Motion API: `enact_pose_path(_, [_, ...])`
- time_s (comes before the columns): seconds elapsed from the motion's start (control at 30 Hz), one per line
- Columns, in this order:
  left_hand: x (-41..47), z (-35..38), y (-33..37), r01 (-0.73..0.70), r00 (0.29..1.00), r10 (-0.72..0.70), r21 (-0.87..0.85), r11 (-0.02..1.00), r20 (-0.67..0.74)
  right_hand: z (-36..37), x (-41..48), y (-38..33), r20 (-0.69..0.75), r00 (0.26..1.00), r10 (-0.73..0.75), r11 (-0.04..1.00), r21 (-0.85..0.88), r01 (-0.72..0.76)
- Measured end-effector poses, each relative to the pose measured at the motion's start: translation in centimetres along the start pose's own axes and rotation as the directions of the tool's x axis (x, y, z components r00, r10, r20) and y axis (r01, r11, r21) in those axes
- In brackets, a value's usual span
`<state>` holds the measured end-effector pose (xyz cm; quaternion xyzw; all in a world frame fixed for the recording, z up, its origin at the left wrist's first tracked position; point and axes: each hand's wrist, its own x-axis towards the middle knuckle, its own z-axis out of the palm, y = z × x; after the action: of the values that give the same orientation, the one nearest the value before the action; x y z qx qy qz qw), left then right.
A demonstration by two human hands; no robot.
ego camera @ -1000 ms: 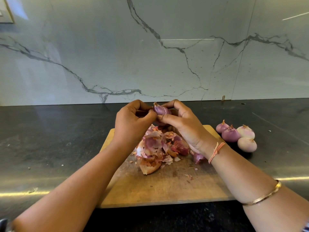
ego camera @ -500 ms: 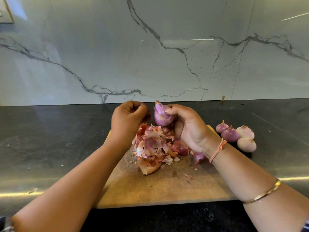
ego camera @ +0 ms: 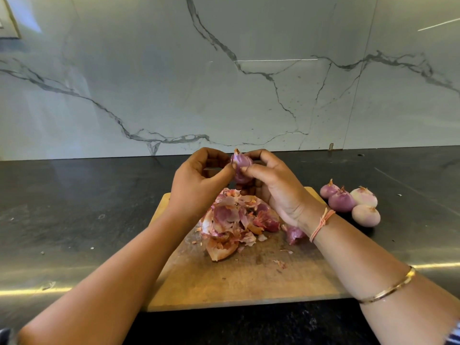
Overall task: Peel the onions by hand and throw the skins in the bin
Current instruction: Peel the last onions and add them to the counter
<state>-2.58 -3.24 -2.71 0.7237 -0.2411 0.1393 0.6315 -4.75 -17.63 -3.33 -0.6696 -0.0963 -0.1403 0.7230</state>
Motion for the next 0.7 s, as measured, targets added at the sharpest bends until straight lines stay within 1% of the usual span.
enact_pose_path(0.1, [-0.03, 0.03, -0.07, -0.012, 1.000, 0.012, 0.046, 0.999, -0.002, 0.03, -0.20, 0.00, 0.026, 0.999, -0.041, 0.996, -0.083, 0.043])
enact_pose_path(0.27, [0.10, 0.03, -0.11, -0.015, 0.998, 0.019, 0.073, 0.997, -0.056, 0.13, -0.44, -0.17, 0.038, 0.997, -0.074, 0.991, -0.110, 0.078])
enact_pose_path(0.37, [0.17, 0.10, -0.21, -0.010, 0.996, 0.020, 0.114, 0.993, -0.089, 0.10, -0.49, -0.13, 0.048, 0.994, -0.102, 0.975, -0.195, 0.110])
enact_pose_path(0.5, [0.34, 0.14, -0.31, -0.003, 0.993, 0.022, 0.165, 0.986, -0.114, 0.20, -0.50, -0.02, 0.072, 0.992, -0.104, 0.961, -0.249, 0.119])
enact_pose_path(0.57, [0.38, 0.15, -0.28, 0.006, 0.992, 0.016, 0.176, 0.984, -0.121, 0.13, -0.45, -0.03, 0.080, 0.992, -0.098, 0.964, -0.241, 0.115])
enact_pose_path(0.63, [0.50, 0.16, -0.31, 0.032, 0.990, -0.009, 0.165, 0.986, -0.138, 0.13, -0.48, -0.17, 0.085, 0.993, -0.086, 0.977, -0.188, 0.101])
enact_pose_path(0.7, [0.65, 0.20, -0.31, 0.070, 0.987, -0.052, 0.119, 0.990, -0.155, 0.22, -0.47, -0.30, 0.087, 0.993, -0.074, 0.990, -0.116, 0.084])
